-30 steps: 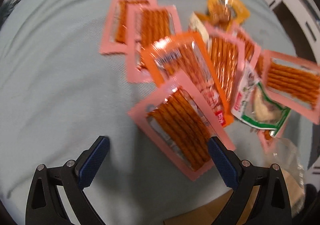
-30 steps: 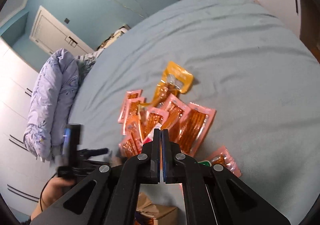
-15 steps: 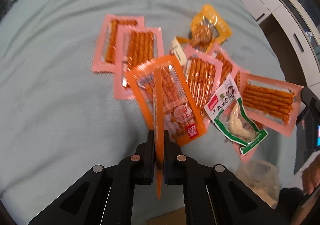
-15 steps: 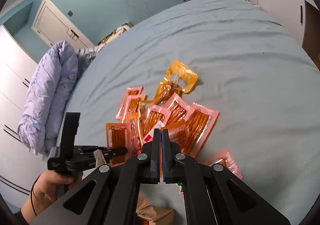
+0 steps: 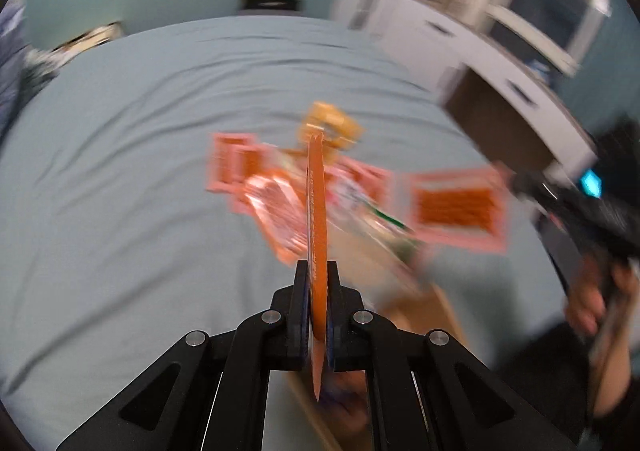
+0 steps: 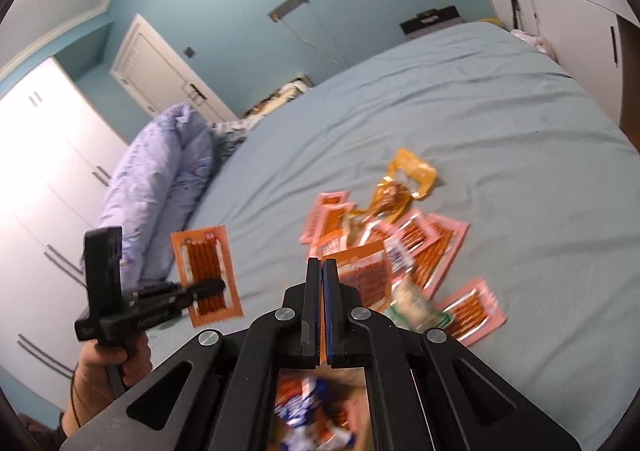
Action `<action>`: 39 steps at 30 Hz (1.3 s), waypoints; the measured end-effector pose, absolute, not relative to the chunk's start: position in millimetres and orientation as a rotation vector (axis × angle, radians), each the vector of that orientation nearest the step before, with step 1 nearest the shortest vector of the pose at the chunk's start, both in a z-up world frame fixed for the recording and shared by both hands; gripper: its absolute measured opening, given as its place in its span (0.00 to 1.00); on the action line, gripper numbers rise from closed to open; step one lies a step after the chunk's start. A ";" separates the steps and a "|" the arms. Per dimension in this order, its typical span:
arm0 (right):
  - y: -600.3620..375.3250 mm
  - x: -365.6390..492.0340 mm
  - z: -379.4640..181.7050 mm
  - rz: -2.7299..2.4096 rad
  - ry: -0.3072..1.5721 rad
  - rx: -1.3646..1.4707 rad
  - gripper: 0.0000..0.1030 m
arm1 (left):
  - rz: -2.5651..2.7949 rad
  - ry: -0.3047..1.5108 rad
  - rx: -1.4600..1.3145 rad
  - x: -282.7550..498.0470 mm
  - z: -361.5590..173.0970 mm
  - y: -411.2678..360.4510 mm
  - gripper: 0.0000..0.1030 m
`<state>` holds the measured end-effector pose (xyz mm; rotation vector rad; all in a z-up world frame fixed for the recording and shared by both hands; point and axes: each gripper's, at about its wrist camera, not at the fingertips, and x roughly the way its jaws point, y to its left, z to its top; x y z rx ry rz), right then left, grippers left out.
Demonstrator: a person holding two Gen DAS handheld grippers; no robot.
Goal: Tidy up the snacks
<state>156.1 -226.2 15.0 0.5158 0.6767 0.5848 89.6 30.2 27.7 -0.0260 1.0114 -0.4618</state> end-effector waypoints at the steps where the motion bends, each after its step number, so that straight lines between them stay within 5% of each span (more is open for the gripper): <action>1: -224.3 145.5 16.1 0.601 0.672 0.520 0.00 | -0.513 1.009 0.026 69.0 25.6 19.8 0.05; 5: -219.9 114.7 23.3 0.645 0.647 0.524 0.00 | -0.667 1.014 0.184 24.4 12.6 -19.4 0.06; 7: -216.5 101.1 27.8 0.660 0.641 0.505 0.00 | -0.686 1.004 0.285 12.8 7.2 -37.1 0.15; 10: -213.7 86.7 26.9 0.665 0.655 0.508 0.00 | -0.578 0.984 0.372 14.9 1.8 -40.0 0.76; 11: -212.8 82.9 24.5 0.657 0.663 0.508 0.00 | -0.547 0.963 0.362 17.3 4.5 -34.0 0.79; 25: -191.8 88.0 10.4 0.622 0.853 0.604 0.04 | -0.125 0.959 0.177 63.9 1.2 40.9 0.81; 26: -195.7 87.6 11.1 0.612 0.851 0.619 0.07 | -0.119 0.955 0.177 62.9 0.7 41.7 0.81; 27: -199.7 87.3 12.9 0.597 0.845 0.622 0.22 | -0.117 0.951 0.175 62.0 0.7 41.5 0.81; 28: -204.8 87.9 14.5 0.578 0.841 0.619 0.47 | -0.119 0.947 0.174 60.5 0.9 41.2 0.81; 30: -215.6 89.1 15.9 0.528 0.845 0.613 0.75 | -0.123 0.940 0.175 59.0 2.9 40.5 0.81; 39: -256.3 90.5 -19.3 0.287 0.845 0.574 0.76 | -0.120 0.969 0.178 58.6 0.9 36.1 0.81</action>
